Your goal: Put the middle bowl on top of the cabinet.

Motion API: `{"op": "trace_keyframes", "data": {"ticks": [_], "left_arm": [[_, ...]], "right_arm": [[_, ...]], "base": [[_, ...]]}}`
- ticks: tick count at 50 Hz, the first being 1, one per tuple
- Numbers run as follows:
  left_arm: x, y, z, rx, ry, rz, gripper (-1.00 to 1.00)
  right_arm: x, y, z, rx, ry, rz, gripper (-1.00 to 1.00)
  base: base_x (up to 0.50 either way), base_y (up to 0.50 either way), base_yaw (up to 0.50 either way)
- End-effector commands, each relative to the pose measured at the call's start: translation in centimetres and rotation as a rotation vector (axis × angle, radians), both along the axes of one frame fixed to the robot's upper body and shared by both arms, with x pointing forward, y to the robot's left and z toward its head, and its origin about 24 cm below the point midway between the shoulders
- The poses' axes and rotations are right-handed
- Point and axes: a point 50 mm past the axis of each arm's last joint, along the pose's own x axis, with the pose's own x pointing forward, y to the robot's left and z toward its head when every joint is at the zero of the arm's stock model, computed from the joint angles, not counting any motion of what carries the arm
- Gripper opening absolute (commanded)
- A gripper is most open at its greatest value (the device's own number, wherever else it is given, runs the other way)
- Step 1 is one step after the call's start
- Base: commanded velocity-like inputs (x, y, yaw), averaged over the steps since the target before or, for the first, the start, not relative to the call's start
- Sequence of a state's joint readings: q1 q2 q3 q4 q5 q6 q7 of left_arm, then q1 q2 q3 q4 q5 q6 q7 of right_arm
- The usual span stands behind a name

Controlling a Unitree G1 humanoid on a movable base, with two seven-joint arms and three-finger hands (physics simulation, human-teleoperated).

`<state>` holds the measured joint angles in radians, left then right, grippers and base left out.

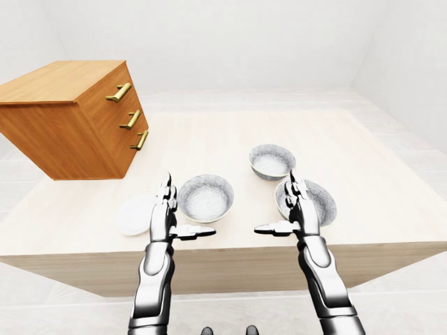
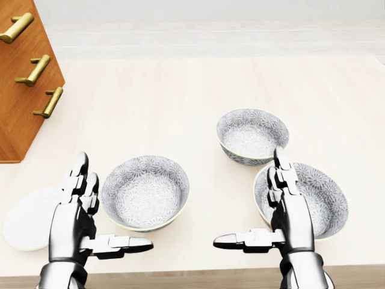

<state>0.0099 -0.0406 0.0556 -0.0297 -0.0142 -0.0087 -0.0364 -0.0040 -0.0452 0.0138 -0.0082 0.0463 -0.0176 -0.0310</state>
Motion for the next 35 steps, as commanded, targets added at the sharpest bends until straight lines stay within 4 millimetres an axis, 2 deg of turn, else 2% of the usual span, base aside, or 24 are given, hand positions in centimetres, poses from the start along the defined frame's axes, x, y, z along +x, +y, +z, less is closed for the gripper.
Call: {"op": "trace_keyframes", "data": {"ticks": [1, 15, 22, 23, 25, 26, 28, 29, 31, 32, 35], "left_arm": [[0.5, 0.5, 0.1, 0.047, 0.021, -0.018, 1.00], [-0.2, 1.1, 0.2, 0.054, 0.003, -0.009, 1.00], [-0.7, 1.0, 1.2, 0.053, -0.033, -0.011, 1.00], [-0.8, 1.1, 0.7, 0.049, -0.038, -0.010, 1.00], [-1.0, 1.1, 1.2, 0.049, -0.048, -0.009, 1.00], [-1.0, 1.1, 0.6, 0.050, -0.049, -0.009, 1.00], [-1.1, 1.2, 1.8, 0.053, -0.053, -0.009, 1.00], [-1.1, 1.3, 1.1, 0.054, -0.054, -0.008, 1.00], [-1.0, 1.6, 1.5, 0.048, -0.055, -0.001, 1.00], [-1.0, 1.7, 0.9, 0.044, -0.056, 0.002, 1.00], [-0.9, 1.9, 0.8, 0.044, -0.055, 0.006, 1.00]], "right_arm": [[0.2, -0.6, -0.4, 0.006, 0.031, 0.006, 1.00], [0.0, -0.6, -0.8, 0.008, 0.032, 0.011, 1.00], [0.2, -0.7, -0.1, 0.012, 0.018, 0.012, 1.00], [0.1, -0.7, 0.0, 0.011, 0.016, 0.012, 1.00], [0.1, -0.7, 0.1, 0.010, 0.014, 0.010, 1.00], [0.0, -0.7, 0.1, 0.013, 0.014, 0.010, 1.00], [0.0, -0.8, 0.2, 0.022, 0.019, 0.004, 1.00], [-0.1, -0.8, 0.2, 0.026, 0.017, 0.006, 1.00], [-0.1, -0.8, 0.4, 0.022, 0.013, 0.004, 1.00], [-0.1, -0.8, 0.6, 0.015, 0.004, -0.001, 1.00], [-0.3, -0.6, 0.9, 0.006, -0.004, 0.006, 1.00]], "base": [[0.00, 0.00, 0.00], [0.00, 0.00, 0.00], [0.00, 0.00, 0.00], [0.00, 0.00, 0.00], [0.00, 0.00, 0.00], [0.00, 0.00, 0.00], [0.00, 0.00, 0.00], [0.00, 0.00, 0.00], [0.00, 0.00, 0.00], [0.00, 0.00, 0.00], [0.00, 0.00, 0.00]]}}
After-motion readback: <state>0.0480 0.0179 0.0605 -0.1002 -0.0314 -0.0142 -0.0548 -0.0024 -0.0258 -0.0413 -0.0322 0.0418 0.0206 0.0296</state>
